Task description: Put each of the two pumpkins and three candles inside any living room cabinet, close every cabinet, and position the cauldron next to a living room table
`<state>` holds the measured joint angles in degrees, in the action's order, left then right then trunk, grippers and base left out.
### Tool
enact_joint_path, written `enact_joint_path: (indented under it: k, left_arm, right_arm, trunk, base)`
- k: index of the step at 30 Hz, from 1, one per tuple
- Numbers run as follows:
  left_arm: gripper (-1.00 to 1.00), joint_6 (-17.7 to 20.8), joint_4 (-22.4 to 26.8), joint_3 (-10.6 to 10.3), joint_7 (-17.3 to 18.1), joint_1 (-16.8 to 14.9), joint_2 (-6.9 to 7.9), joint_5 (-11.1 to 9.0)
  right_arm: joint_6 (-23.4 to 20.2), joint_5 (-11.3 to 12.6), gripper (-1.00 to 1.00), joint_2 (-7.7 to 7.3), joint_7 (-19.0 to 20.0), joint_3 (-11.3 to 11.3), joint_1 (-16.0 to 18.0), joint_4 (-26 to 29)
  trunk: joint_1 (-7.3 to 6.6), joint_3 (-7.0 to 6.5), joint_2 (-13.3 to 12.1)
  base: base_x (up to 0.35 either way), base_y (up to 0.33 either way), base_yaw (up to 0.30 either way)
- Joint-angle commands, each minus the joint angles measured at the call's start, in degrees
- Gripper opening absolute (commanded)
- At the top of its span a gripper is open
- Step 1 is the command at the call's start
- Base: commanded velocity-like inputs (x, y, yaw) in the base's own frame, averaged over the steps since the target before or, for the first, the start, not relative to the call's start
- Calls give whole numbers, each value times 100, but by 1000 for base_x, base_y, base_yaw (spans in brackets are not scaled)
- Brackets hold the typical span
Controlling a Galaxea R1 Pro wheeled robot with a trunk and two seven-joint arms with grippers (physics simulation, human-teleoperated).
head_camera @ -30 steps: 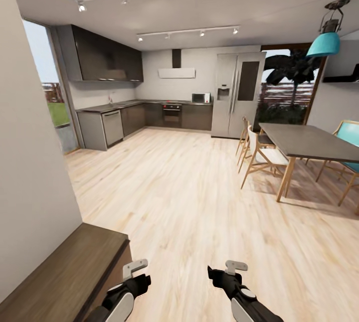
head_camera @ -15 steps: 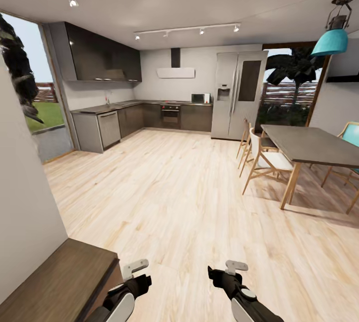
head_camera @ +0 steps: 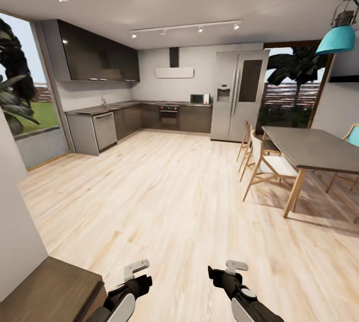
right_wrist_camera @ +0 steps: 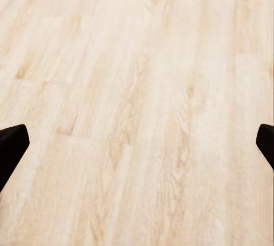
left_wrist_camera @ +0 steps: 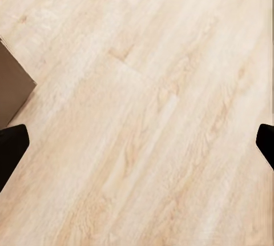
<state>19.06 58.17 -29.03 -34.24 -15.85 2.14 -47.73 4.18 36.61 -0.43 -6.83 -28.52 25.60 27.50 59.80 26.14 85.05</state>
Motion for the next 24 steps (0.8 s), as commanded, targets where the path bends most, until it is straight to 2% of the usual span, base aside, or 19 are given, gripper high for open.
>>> enact_joint_path:
  k: [1, 4, 10, 24]
  left_arm:
    - [100, 10, 10, -21, -47, -6, 6, -35]
    - [100, 10, 10, -23, -47, -6, 5, -35]
    - [100, 10, 10, -24, -47, -6, -2, -35]
    - [100, 4, 10, -24, -47, -6, -4, -35]
  right_arm:
    - [30, 57, 100, -6, -38, -48, 6, 1]
    - [30, 57, 100, -3, -38, -52, 5, 1]
    - [19, 57, 100, 1, -39, -56, 5, 1]
    - [-16, 40, 100, 17, -157, -52, 5, 9]
  trunk:
    - [3, 4, 4]
    - [3, -6, 4]
    - [3, -24, 4]
    - [3, -10, 4]
  base:
    - [286, -198, 0]
    - [278, -211, 61]
    - [183, -259, 209]
    - [12, -279, 271]
